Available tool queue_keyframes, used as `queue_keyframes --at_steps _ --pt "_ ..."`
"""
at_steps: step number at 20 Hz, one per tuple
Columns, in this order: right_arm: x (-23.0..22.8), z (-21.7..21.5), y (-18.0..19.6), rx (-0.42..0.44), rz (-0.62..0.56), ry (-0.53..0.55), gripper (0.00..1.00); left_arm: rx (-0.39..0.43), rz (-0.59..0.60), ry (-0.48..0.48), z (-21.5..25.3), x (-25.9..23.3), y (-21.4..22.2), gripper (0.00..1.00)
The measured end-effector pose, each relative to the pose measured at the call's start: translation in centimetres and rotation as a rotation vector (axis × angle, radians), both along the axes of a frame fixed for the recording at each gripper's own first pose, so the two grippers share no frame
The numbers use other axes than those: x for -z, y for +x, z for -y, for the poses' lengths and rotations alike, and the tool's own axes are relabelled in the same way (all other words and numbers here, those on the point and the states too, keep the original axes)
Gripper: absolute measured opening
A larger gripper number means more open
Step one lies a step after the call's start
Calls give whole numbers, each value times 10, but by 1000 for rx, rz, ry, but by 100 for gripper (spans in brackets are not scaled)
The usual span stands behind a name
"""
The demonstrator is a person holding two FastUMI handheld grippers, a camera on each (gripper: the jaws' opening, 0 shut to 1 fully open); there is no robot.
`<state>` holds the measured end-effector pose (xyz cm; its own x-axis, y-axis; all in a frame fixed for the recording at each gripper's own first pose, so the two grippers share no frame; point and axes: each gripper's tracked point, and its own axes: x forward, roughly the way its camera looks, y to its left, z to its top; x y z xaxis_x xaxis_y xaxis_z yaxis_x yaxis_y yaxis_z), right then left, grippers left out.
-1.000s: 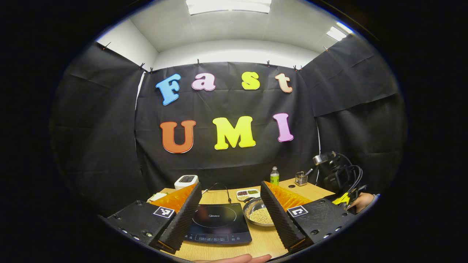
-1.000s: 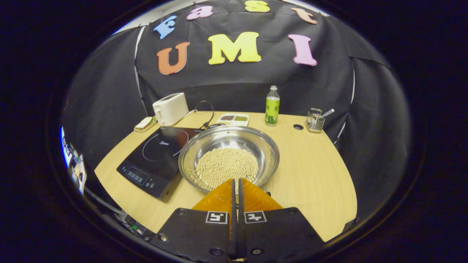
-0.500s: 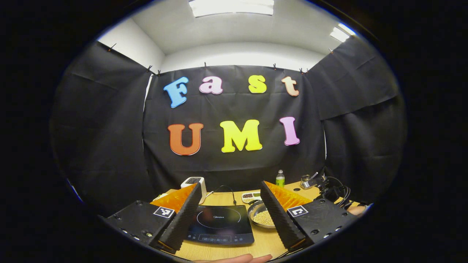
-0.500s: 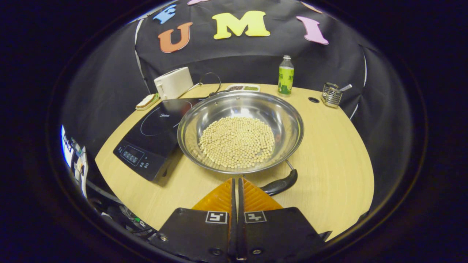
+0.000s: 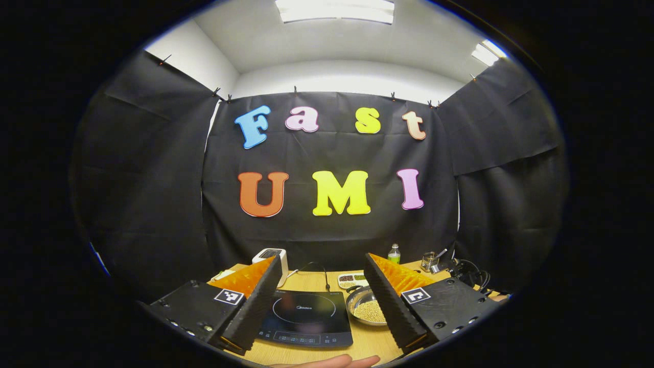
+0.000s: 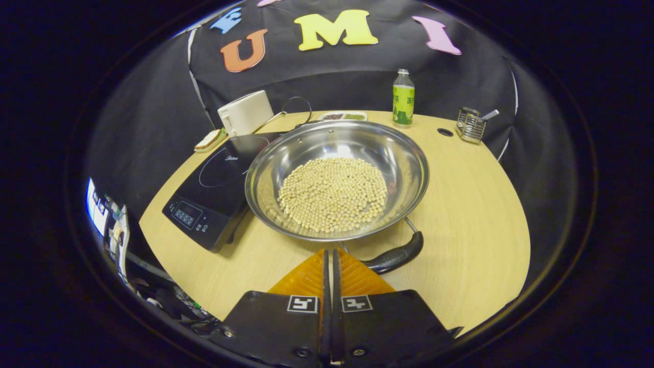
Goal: First push the handle of the pot to place it horizontally, then grasp the pot with both hands and set it on the induction cooktop.
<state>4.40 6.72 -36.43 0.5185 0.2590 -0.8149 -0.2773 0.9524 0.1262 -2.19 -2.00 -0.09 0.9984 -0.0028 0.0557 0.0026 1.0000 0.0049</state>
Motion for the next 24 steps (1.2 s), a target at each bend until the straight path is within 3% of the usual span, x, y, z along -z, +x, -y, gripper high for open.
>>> queue_keyframes --at_steps 4,13,24 --pt "0 15 6 0 -5 -5 4 -51 21 -5 -12 -7 16 96" --pt "9 31 31 15 -85 103 4 -80 -33 -41 -21 4 64 96" --pt "14 78 80 97 9 -2 4 4 -68 -5 6 17 130 96"
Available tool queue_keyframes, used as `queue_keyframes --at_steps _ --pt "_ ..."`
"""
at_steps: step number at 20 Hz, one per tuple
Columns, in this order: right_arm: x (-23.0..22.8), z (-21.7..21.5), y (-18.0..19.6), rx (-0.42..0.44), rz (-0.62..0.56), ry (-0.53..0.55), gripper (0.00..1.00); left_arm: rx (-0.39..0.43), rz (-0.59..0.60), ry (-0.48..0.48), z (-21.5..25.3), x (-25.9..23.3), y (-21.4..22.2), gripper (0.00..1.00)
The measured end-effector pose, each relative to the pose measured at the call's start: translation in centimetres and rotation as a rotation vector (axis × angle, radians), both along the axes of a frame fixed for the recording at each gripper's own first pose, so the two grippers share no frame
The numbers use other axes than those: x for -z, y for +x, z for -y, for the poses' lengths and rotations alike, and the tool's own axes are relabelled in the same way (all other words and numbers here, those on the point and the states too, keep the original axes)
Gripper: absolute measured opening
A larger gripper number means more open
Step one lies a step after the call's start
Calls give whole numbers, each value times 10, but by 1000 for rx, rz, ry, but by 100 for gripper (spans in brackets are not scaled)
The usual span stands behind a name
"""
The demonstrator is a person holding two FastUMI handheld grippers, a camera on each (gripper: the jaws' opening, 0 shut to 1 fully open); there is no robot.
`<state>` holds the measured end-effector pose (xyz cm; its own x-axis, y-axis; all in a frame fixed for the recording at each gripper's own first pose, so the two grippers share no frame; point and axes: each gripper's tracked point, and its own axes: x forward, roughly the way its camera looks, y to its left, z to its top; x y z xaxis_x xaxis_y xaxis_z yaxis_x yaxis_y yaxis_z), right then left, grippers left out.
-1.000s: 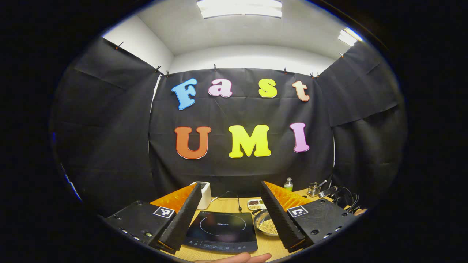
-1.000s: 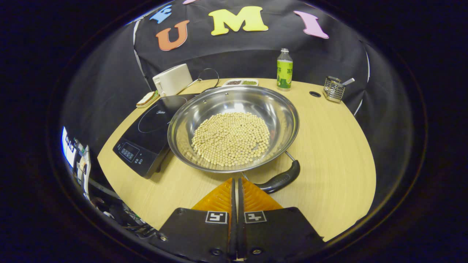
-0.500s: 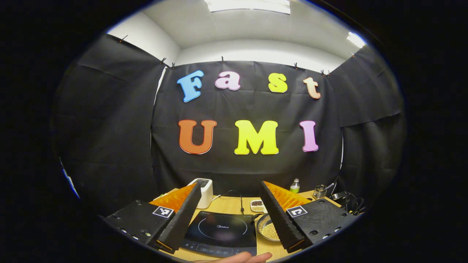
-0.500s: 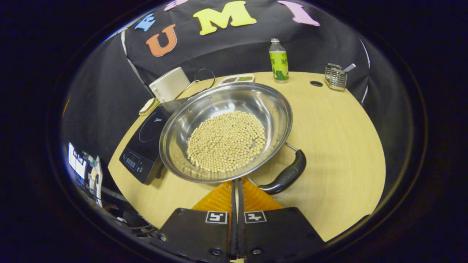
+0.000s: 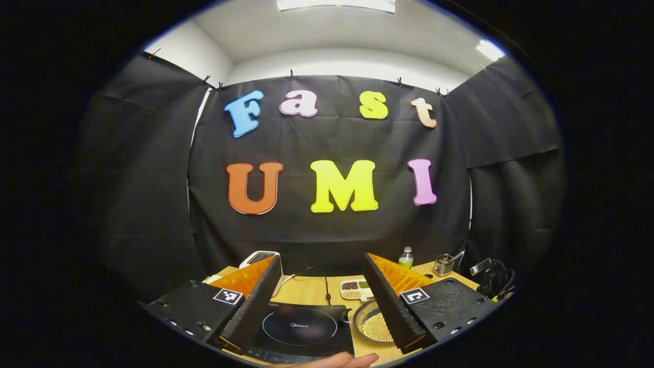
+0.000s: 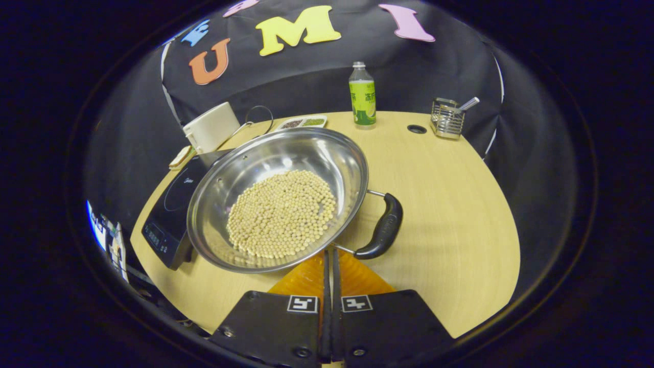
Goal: First push the handle of the pot to place it horizontally, then grasp the pot with both hands and set it on the induction cooktop.
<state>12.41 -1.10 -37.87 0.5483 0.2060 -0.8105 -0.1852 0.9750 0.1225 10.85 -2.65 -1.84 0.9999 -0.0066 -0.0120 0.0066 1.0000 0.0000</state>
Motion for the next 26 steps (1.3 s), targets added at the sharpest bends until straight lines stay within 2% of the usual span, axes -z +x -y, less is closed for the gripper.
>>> queue_keyframes --at_steps 3,4,5,7,8,9,13,14,17,19,20,23,24,25,26 --pt "-2 9 11 3 22 -30 4 -7 -12 -18 0 7 11 96" --pt "-1 12 13 1 26 -40 0 -15 -18 -26 -3 10 13 96" --pt "-2 14 14 2 30 -52 4 -23 -26 -34 -5 14 16 96" --pt "-4 19 21 10 42 -81 4 -47 -39 -42 -11 23 22 96" --pt "-4 20 24 9 50 -89 0 -63 -48 -44 -15 28 24 96" --pt "-3 22 26 11 52 -92 4 -72 -62 -50 -17 35 25 96" --pt "-7 28 42 32 62 -99 4 -50 -85 -71 -10 49 31 94" --pt "-9 31 47 50 77 -96 1 -51 -82 -72 -12 49 31 94" --pt "-26 38 54 81 138 -107 4 -42 -98 -86 -8 59 35 94" --pt "-42 40 54 89 186 -101 1 -32 -133 -88 -4 74 41 94" --pt "-51 39 54 96 216 -91 4 -23 -155 -87 0 82 44 94" --pt "-76 44 62 116 308 -105 4 8 -214 -90 13 107 51 94" --pt "-85 45 64 116 341 -119 0 20 -232 -94 17 113 54 94" --pt "-91 43 67 110 370 -122 5 35 -252 -97 24 122 57 94" --pt "-96 40 70 111 393 -113 17 50 -277 -96 30 131 59 94"
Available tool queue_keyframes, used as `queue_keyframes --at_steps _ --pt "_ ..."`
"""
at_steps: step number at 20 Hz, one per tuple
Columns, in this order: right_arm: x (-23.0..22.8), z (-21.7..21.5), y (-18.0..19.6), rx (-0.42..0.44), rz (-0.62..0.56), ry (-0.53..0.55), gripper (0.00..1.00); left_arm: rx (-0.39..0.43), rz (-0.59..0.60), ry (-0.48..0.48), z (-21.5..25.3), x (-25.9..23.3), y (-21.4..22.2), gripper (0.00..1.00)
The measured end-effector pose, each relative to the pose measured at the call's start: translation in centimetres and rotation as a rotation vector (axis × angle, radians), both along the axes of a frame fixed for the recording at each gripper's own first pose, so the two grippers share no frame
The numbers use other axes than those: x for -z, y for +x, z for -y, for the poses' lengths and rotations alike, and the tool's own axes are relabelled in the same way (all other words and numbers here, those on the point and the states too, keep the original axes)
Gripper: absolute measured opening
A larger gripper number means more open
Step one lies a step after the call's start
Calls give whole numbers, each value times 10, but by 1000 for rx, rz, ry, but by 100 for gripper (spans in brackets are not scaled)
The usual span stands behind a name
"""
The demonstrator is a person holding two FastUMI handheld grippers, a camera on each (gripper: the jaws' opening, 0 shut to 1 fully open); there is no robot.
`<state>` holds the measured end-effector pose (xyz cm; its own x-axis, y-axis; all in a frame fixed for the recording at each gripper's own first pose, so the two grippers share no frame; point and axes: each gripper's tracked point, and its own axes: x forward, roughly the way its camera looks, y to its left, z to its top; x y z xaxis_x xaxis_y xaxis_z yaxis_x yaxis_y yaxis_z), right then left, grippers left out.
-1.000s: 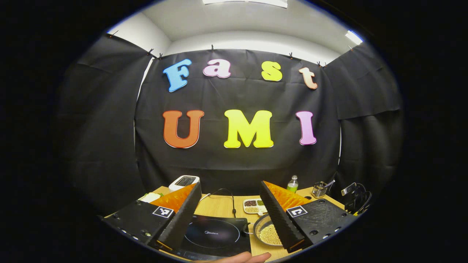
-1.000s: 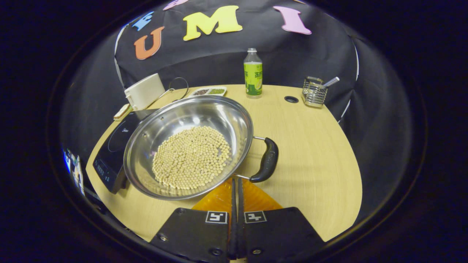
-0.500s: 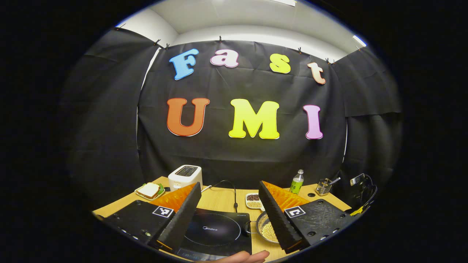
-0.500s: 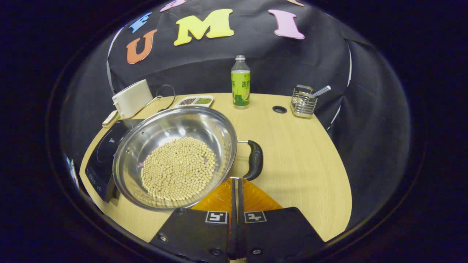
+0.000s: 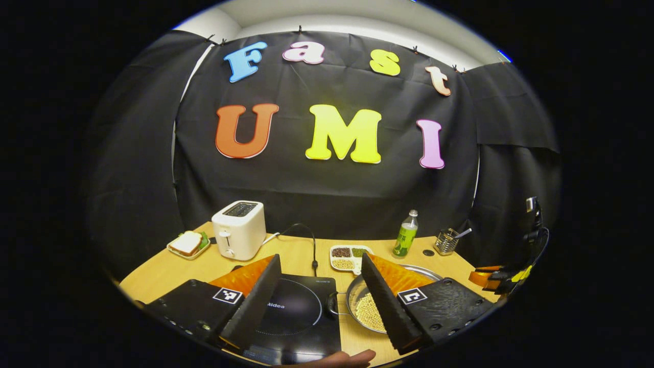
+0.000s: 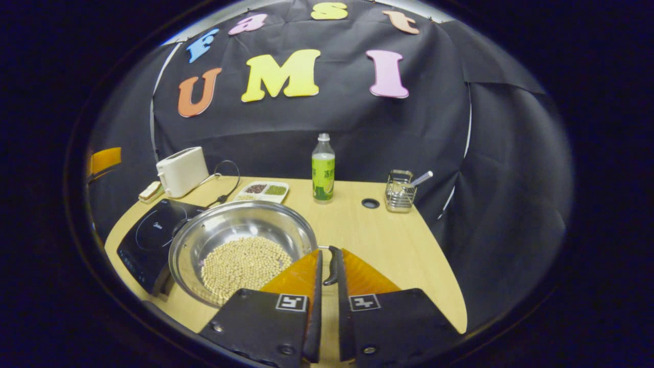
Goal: First push the handle of the pot to place it horizontally, then grasp the pot with both hands and set it on the induction cooktop.
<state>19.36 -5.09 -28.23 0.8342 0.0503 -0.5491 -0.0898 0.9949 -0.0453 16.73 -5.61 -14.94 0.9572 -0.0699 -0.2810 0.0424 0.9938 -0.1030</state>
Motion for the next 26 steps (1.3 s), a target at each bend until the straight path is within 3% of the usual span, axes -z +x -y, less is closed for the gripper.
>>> queue_keyframes --at_steps 1,4,7,10,11,12,17,20,23,25,26 --pt "-1 3 3 4 11 -16 26 10 -20 3 4 8 2 94" --pt "1 8 11 38 16 -56 100 50 -92 0 20 36 10 95" --pt "15 0 16 30 -34 -13 100 107 -212 -9 40 77 14 95" --pt "26 1 25 31 -48 -9 100 96 -304 47 38 112 22 95" --pt "29 0 27 36 -52 -2 100 91 -336 52 39 123 24 100" --pt "32 -3 29 33 -54 12 100 86 -366 54 39 134 26 95" --pt "52 -2 43 66 -51 56 100 93 -436 38 43 164 38 94" --pt "67 -4 46 75 -76 79 100 84 -442 50 40 171 44 86" --pt "77 -7 48 56 -107 82 97 91 -503 20 45 185 39 69" --pt "77 -5 48 51 -104 71 93 79 -509 40 41 184 39 66" --pt "79 -4 50 51 -106 67 88 70 -519 37 41 185 39 51"
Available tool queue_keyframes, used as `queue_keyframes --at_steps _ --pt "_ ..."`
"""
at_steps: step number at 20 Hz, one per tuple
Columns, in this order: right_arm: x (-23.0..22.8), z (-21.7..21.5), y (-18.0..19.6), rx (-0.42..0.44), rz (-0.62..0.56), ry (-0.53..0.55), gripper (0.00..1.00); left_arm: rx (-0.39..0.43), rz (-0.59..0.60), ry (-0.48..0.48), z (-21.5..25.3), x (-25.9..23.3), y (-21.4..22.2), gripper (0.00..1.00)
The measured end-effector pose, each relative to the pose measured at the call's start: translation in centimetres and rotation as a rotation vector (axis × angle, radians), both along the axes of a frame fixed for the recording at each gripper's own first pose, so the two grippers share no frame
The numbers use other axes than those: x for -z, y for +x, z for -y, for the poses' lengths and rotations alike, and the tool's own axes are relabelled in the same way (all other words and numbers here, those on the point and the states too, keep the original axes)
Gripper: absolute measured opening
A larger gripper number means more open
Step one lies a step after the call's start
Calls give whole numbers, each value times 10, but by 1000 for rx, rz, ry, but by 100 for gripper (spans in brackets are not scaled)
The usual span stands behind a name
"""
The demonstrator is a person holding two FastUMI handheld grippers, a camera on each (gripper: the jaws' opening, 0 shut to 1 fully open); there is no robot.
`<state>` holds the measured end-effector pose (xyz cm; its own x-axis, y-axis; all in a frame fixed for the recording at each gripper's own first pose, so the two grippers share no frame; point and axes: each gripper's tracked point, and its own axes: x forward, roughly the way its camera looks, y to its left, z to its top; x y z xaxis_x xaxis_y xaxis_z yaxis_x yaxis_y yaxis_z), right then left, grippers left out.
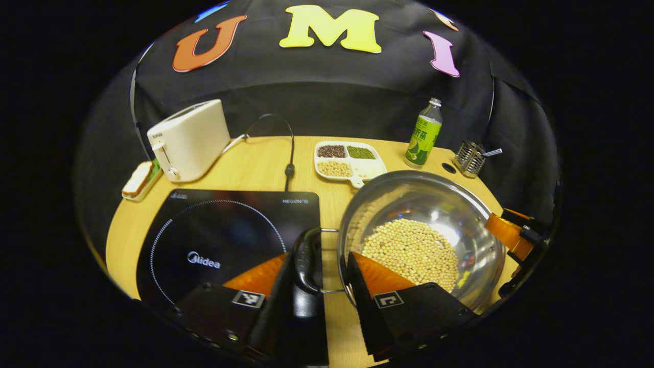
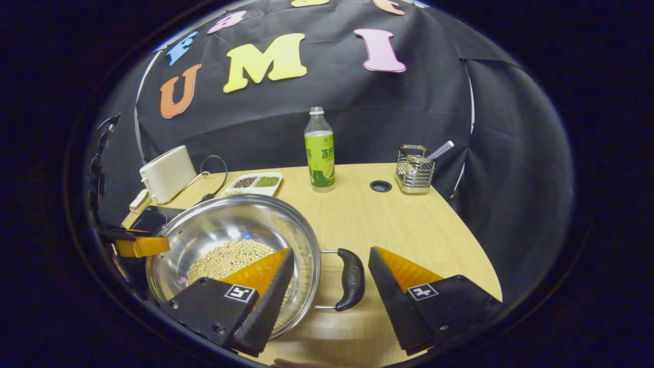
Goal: First push the handle of the pot to place it horizontally, then grasp the pot with both hands and set it on the induction cooktop.
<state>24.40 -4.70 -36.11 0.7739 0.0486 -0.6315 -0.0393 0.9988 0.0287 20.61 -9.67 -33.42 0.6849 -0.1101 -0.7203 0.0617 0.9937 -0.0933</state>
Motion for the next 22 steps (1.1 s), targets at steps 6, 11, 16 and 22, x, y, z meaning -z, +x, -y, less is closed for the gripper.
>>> queue_keyframes --at_steps 6,11,16,22 --pt "13 6 1 44 -67 -46 67 -21 -2 -15 2 2 0 58" --pt "13 8 -1 58 -105 -8 67 -9 21 -7 1 1 0 57" --pt "12 9 -3 83 -115 -4 70 1 20 -6 3 1 -2 57" --pt "5 4 -18 82 -172 30 63 -16 23 14 -2 -10 -11 54"
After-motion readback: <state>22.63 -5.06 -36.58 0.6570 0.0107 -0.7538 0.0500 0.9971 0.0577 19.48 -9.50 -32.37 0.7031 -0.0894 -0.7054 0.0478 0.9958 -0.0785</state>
